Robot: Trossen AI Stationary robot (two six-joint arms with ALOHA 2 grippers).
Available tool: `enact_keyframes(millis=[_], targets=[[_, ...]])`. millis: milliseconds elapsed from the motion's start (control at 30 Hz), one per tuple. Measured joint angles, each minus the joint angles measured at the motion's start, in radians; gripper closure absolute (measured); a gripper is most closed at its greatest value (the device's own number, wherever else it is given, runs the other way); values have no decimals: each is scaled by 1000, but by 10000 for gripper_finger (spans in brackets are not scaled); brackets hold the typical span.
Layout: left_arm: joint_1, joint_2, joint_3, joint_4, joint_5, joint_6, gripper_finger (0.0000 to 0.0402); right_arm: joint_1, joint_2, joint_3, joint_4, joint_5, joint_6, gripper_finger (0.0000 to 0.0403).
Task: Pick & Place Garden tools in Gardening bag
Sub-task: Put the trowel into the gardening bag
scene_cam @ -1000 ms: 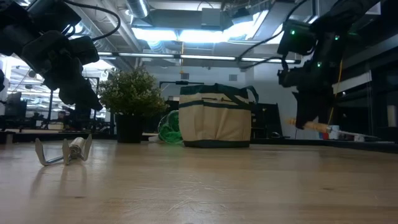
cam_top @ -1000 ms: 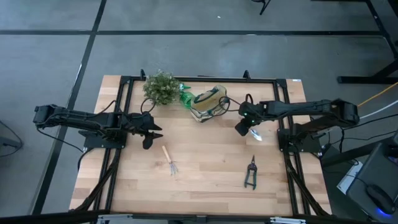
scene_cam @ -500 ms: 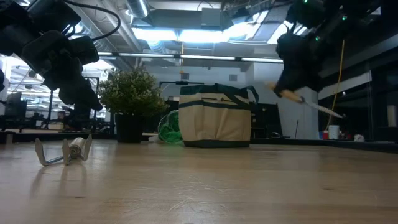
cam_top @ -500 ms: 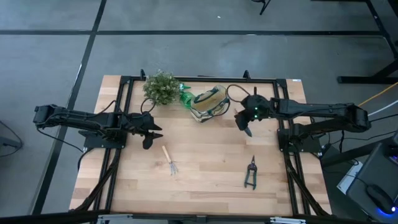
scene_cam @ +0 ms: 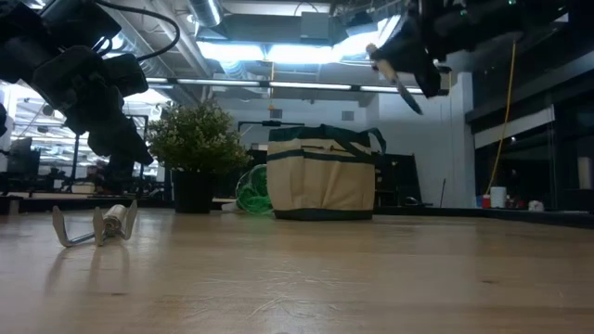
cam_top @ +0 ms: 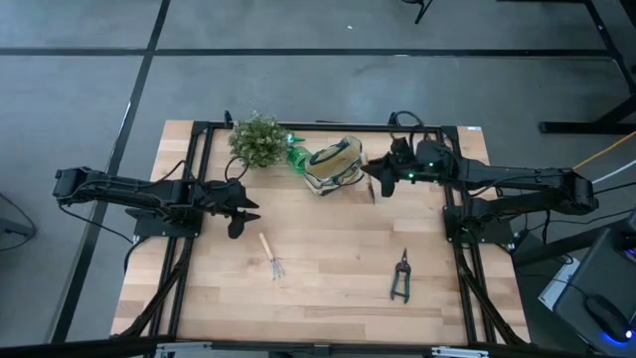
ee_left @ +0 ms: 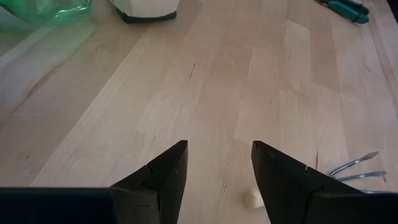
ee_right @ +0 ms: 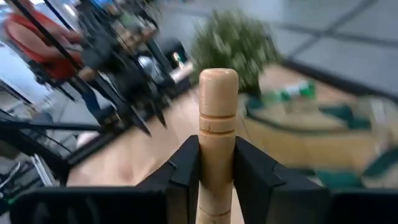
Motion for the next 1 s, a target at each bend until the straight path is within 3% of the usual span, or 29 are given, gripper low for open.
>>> enact_keyframes(millis=[367,1000], targets=[[0,0,0,0,0,0,227,-1,-1,0,253,-50,-18,323],[0,0,0,0,0,0,227,-1,0,0,369,-49,-29,323]])
